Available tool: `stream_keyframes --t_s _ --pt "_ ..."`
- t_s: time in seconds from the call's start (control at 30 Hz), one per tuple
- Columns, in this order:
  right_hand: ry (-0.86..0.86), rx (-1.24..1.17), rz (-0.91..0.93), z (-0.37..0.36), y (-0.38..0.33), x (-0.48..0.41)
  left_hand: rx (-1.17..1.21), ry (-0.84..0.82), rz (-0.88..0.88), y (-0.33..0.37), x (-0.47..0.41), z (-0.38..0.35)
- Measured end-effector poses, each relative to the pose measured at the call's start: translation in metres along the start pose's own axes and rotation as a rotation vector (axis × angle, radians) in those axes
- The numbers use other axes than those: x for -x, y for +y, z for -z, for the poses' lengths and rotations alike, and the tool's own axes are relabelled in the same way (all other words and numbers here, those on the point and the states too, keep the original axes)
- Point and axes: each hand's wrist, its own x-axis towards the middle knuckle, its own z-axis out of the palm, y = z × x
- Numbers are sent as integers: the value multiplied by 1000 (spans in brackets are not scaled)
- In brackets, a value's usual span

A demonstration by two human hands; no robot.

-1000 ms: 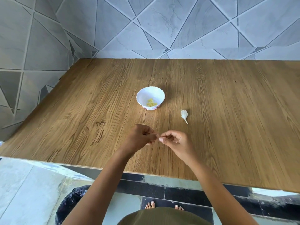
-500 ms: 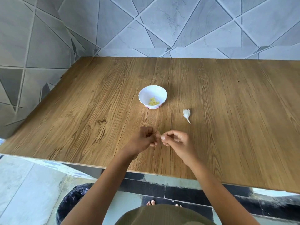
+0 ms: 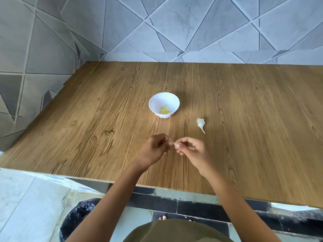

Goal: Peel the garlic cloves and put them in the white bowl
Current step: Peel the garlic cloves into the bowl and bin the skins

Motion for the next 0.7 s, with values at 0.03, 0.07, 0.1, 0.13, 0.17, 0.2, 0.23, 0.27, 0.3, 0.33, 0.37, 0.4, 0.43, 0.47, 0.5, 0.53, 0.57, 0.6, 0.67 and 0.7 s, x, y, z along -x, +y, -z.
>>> stream_keyframes --t_s 0.03,0.07,0.1,0.13,0.17,0.2,0.23,0.27,0.3,0.33,0.37,0.4,0.43,0.47,0.5,0.53,0.57,0.6,0.67,0.7 --pt "-21 56 84 0 2 1 86 -31 78 2 0 0" --pt "-39 90 141 0 4 1 153 -57 138 5 0 1" --pt "-51 98 169 0 5 1 210 -81 187 7 0 2" --pt "-61 91 174 0 5 1 257 -101 229 8 0 3" --pt "-74 77 170 0 4 1 297 -119 265 10 0 4" --pt "-86 66 159 -1 3 0 329 -134 293 11 0 5" --pt "-101 55 141 -1 1 1 354 -146 314 11 -1 6" --pt "-114 44 114 -2 0 1 368 -154 326 11 -1 7" --pt "-124 31 81 -2 -1 0 369 -157 330 12 -2 7" --pt "-127 22 47 -3 -3 0 350 -156 323 12 -2 7" --pt "-124 12 15 -3 -4 -1 312 -146 304 12 -2 6" --pt "-113 -3 -15 -4 -4 -2 257 -126 272 11 -2 6" --pt "-96 -23 -44 -4 -4 -3 192 -100 232 11 -2 5" --pt "-75 -45 -76 -5 -4 -4 123 -72 189 11 -1 4" --pt "-58 -66 -106 -6 -4 -4 53 -50 143 11 -1 3" --pt "-48 -80 -133 -7 -4 -4 -22 -35 92 11 -1 2" --pt "-48 -83 -154 -7 -5 -5 -106 -18 41 10 -2 0" --pt "-51 -76 -169 -7 -5 -5 -191 15 -6 9 -2 -2" --pt "-45 -79 -185 -8 -6 -5 -299 105 -55 10 -4 -3" --pt "-27 -93 -190 -9 -6 -5 -312 131 -54 10 -4 -4"
